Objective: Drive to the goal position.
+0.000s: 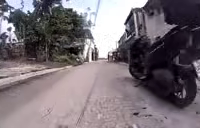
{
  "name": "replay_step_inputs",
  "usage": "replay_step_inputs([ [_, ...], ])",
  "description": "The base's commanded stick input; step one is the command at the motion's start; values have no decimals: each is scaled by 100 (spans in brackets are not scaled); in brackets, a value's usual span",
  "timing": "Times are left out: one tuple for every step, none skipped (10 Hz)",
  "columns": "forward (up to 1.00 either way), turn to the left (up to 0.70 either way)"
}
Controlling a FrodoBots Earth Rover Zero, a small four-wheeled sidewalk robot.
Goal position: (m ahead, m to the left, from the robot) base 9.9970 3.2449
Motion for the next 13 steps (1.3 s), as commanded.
replay_step_inputs([
  [100,4],
  [100,4],
  [100,4],
  [100,4],
  [100,4],
  [100,4],
  [100,4],
  [100,4],
  [100,4],
  [100,4],
  [100,4],
  [100,-11],
  [100,-31],
])
